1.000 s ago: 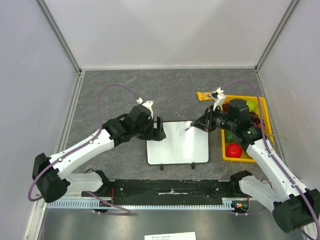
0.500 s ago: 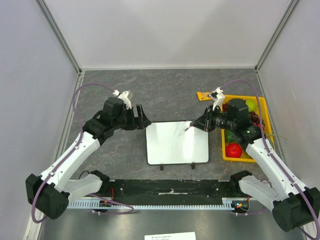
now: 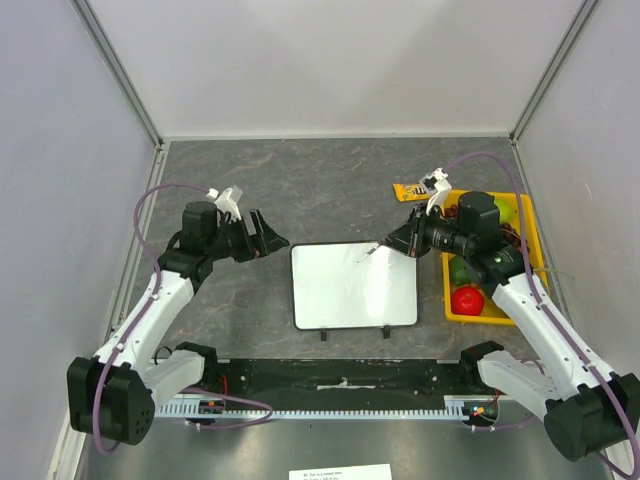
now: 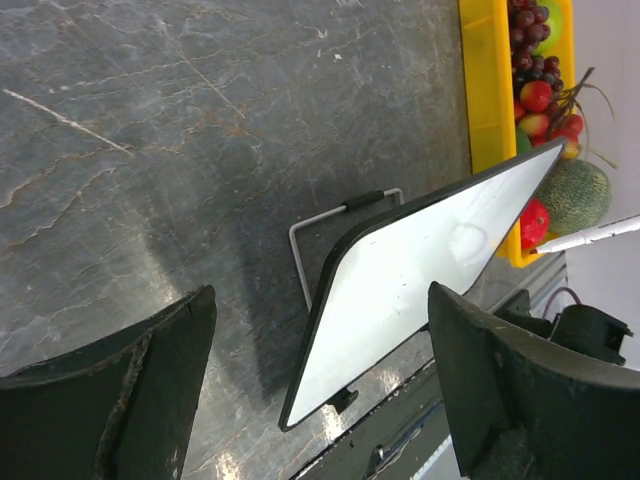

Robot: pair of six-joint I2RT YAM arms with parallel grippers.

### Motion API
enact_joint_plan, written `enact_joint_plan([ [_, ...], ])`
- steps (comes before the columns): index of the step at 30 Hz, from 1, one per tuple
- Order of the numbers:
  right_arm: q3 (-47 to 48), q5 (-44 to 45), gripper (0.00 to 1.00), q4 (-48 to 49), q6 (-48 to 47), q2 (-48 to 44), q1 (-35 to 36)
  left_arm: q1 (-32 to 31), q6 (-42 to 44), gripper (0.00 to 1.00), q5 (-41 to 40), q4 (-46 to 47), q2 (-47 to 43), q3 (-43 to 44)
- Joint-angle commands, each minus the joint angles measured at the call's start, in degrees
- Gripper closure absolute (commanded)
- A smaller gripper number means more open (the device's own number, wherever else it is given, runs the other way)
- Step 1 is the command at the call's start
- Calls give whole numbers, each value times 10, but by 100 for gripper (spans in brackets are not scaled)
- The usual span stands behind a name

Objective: Write a sentence on the whiteboard
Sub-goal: Hold the whiteboard on the whiteboard stand.

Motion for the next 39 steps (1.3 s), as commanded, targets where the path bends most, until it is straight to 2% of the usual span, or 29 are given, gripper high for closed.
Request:
enact_joint_plan([
  [1,38,8,100,30,7,-2,-2,15,13,11,97,67,23,-8],
  [6,17,46,100,12,19,-33,-1,16,27,10,124,88,10,-9],
  [9,-22,82,100,9,26,-85,-2,18,32,9,131,77,-5,-14],
  [14,-67,133,100,-21,36,-177,-1,18,3,8,131,111,-72,-60],
  [19,-7,141,100,-116,6,-190,-1,18,0,8,141,99,-102,-84],
  [22,26,161,100,-164,-30,-201,-1,18,-6,8,157,103,-90,-93],
  [26,65,142,100,-203,-52,-192,-2,17,-1,9,160,102,-81,-80],
  [31,53,127,100,-191,-65,-184,-1,17,11,8,135,89,-79,-73],
  [35,19,90,100,-147,-59,-183,-2,16,-4,9,117,111,-88,-118],
  [39,-3,26,100,-86,-49,-177,-2,17,-39,9,142,223,-107,-193],
])
